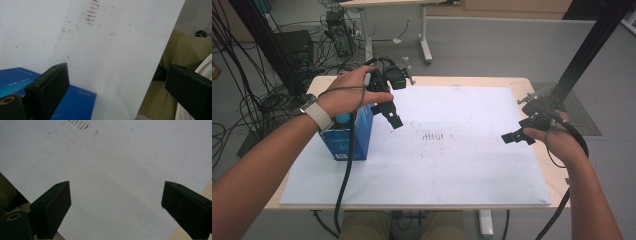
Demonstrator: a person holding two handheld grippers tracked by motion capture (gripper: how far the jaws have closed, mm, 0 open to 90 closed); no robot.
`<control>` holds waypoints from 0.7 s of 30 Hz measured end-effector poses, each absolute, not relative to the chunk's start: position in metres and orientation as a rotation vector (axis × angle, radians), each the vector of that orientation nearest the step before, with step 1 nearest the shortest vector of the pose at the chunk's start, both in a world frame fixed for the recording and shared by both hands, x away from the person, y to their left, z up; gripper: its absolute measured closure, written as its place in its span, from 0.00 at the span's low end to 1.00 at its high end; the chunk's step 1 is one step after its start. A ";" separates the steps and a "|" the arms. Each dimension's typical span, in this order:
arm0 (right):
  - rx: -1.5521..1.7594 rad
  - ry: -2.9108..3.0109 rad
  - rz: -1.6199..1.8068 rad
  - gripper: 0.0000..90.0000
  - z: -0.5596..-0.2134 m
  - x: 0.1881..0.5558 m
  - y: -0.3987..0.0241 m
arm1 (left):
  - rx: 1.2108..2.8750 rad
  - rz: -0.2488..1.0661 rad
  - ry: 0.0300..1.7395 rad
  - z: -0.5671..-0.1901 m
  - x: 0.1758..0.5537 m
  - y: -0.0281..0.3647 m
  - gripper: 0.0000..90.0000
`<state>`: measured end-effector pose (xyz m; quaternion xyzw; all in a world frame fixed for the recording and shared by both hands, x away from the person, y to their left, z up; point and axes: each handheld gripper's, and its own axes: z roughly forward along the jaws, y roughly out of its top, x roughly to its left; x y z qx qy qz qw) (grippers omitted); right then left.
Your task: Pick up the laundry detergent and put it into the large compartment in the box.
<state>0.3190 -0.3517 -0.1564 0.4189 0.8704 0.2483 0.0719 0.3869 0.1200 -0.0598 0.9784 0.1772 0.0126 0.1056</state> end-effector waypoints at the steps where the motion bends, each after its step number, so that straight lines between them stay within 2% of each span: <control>1: 1.259 2.616 0.747 0.10 -0.156 0.319 -0.352 | 2.886 0.046 0.516 -0.061 0.386 0.119 0.06; 21: 1.262 2.608 0.743 0.10 -0.157 0.315 -0.350 | 2.920 0.037 0.466 -0.080 0.380 0.111 0.07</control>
